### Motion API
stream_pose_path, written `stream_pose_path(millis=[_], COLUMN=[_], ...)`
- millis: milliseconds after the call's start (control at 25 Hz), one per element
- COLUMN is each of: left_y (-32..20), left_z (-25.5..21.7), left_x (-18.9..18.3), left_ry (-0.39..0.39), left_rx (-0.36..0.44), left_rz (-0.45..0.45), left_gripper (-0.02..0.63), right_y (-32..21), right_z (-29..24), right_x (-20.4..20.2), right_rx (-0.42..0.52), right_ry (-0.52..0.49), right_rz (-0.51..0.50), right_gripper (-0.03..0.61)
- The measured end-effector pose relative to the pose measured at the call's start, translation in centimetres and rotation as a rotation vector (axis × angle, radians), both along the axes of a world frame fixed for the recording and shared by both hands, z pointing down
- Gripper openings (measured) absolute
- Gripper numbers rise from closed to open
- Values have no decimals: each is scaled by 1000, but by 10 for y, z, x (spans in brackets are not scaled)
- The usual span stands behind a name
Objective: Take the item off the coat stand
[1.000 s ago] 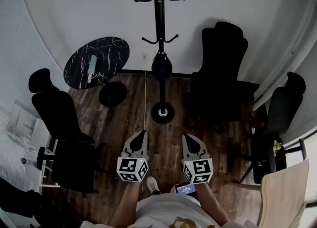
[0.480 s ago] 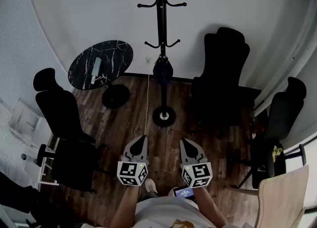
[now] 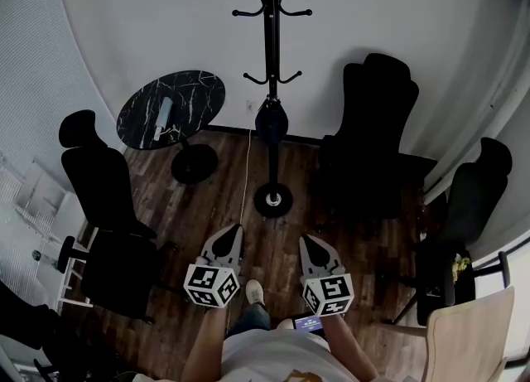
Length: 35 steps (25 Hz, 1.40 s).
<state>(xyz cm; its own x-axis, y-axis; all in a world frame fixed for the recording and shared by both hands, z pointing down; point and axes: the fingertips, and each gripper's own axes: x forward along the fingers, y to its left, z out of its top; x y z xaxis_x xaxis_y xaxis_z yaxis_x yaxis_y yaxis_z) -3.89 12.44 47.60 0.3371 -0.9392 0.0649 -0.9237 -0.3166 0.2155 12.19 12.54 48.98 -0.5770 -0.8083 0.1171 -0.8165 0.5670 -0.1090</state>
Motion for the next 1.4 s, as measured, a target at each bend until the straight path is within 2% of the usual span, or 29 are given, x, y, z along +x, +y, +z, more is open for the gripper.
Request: stream_pose_path(millis=[200, 400, 640, 880, 1200, 1400], left_y=[-34, -103, -190, -256, -327, -358], left_z=[8, 19, 20, 28, 52, 52], left_x=[1, -15, -27, -45, -58, -63], left_ry=[25, 58, 31, 10, -43, -70], left_rx=[0, -20, -40, -82, -138, -116], left_rz=[16, 20, 58, 105, 189, 169], left_gripper=[20, 20, 20, 20, 20, 20], right_y=[-32, -93, -185, -247, -310, -332], right_z=[2, 6, 6, 15, 44, 36], right_x=[-8, -24, -37, -68, -84, -73], right_rx=[7, 9, -11, -43, -102, -82], right_ry=[-16, 11, 24, 42, 179, 174], right_rz=[-23, -61, -24, -14, 93, 156], right_gripper=[11, 11, 12, 12, 12, 12])
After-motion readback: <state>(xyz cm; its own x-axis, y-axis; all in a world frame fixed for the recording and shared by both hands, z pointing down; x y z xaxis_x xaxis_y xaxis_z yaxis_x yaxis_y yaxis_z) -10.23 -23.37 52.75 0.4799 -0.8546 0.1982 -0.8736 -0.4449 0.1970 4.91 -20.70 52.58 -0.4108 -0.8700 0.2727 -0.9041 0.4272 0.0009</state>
